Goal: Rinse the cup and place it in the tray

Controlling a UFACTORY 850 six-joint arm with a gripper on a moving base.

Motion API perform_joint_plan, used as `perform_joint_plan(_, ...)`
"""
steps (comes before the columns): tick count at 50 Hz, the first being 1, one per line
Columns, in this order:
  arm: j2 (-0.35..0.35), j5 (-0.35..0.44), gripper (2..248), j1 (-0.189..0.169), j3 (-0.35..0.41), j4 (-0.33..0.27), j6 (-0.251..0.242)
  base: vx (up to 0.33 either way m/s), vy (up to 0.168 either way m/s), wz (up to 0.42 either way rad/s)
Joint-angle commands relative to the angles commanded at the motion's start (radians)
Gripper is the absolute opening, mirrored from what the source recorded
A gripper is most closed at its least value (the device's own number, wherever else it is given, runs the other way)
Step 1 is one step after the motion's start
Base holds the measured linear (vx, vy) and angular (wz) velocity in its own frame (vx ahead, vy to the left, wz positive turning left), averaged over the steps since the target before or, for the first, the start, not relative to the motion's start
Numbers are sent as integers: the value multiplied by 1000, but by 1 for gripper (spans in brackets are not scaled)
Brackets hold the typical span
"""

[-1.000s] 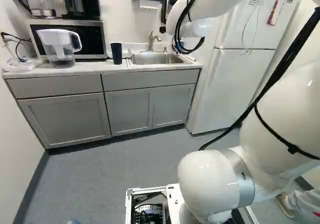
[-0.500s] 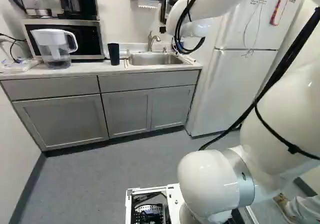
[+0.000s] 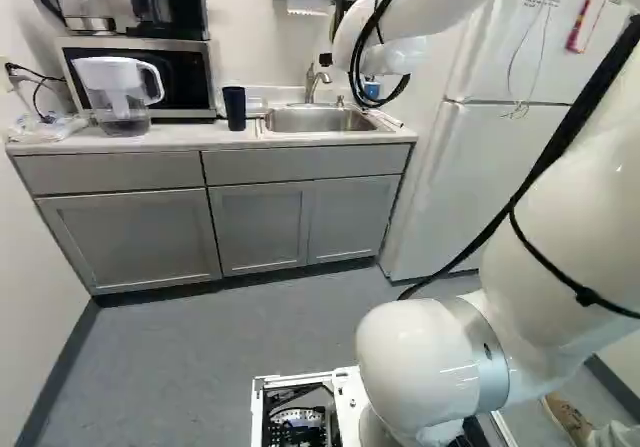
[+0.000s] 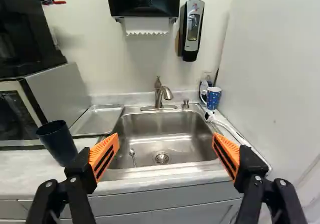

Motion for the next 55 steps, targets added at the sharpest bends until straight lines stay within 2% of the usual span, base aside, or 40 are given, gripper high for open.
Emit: perform_joint_plan(55, 0, 0, 247, 0, 0, 0, 0, 82, -24, 171)
